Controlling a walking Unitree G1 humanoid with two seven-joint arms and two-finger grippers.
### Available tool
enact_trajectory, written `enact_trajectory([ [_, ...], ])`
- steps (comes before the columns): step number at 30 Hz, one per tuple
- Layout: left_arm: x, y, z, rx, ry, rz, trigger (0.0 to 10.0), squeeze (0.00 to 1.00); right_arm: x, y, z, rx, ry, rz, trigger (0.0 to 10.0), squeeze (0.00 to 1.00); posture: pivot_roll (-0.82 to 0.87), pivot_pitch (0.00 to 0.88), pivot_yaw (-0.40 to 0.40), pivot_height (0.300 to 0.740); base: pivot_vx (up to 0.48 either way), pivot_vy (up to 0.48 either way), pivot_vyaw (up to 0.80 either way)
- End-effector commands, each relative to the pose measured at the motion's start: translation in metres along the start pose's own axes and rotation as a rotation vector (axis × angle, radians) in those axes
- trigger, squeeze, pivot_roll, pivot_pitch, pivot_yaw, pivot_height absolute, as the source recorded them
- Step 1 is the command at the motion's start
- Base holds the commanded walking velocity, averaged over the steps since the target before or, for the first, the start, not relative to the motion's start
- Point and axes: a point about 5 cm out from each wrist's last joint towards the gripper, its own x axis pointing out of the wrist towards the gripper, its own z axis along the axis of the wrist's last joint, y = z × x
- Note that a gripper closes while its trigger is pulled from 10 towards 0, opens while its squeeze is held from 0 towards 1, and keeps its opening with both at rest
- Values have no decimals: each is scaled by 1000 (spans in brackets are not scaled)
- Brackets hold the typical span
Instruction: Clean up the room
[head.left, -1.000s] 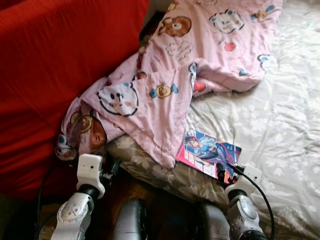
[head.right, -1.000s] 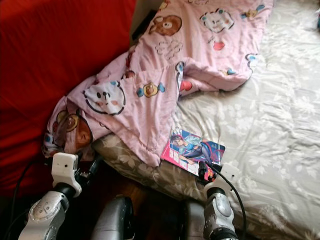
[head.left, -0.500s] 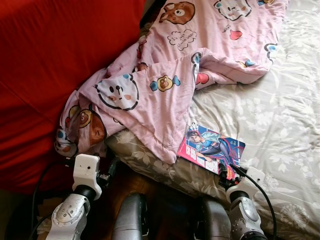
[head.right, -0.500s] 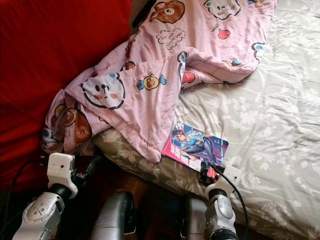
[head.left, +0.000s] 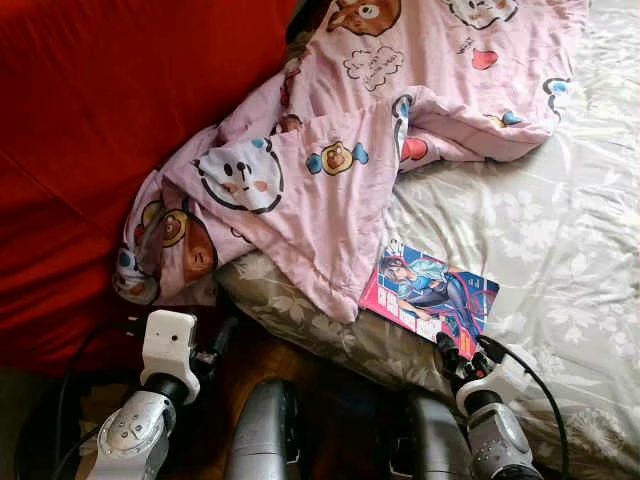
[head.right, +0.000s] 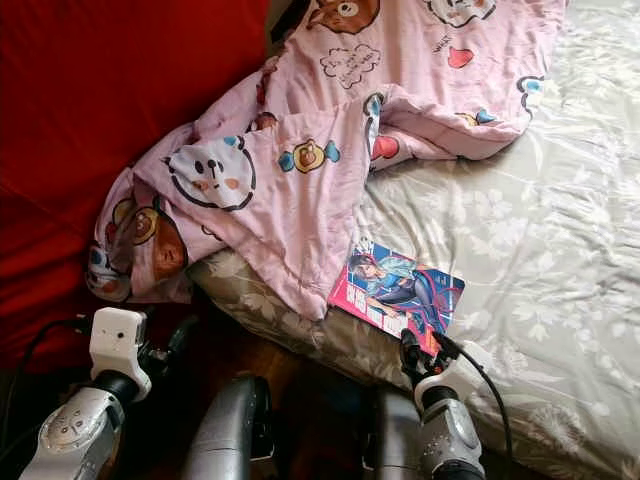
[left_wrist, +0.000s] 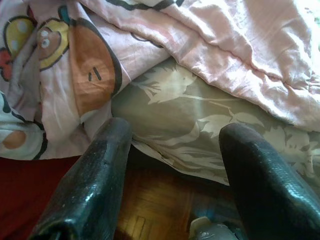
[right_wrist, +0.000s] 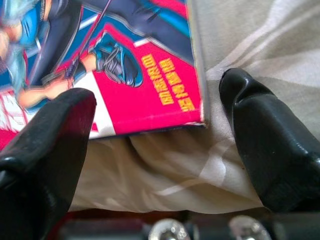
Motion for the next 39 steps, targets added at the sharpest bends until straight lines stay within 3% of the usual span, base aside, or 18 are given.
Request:
enact_trajectory([
  [1,-8,5,-3,7,30,16,10000,0,-15,-15,-27,124,100,-50,10000,0,162,369,92,639,0,0,0],
  [8,-17,9,-3,17,44,26,10000,0,-13,-8,-29,219,122,34,10000,0,189,384,99,639,0,0,0],
  [14,-28,11,-2,33,55,37,10000,0,-9,5,-36,203,172,72,10000,0,220,405,112,639,0,0,0],
  [24,-42,13,2,51,65,59,10000,0,6,24,-21,304,86,112,10000,0,247,411,121,639,0,0,0],
  [34,-48,13,4,57,71,68,10000,0,9,36,-25,329,105,150,10000,0,261,414,115,639,0,0,0],
  [35,-48,14,4,60,74,71,10000,0,11,42,-27,333,111,168,6314,0,262,416,112,639,0,0,0],
  [36,-49,14,4,62,74,73,10000,0,11,44,-27,333,111,173,1686,0,262,416,112,639,0,0,0],
  [37,-49,14,4,63,75,74,10000,0,12,45,-27,330,110,177,0,0,260,414,109,639,0,0,0],
  [39,-48,14,3,64,76,77,10000,0,12,46,-26,333,107,184,0,0,256,413,107,639,0,0,0],
])
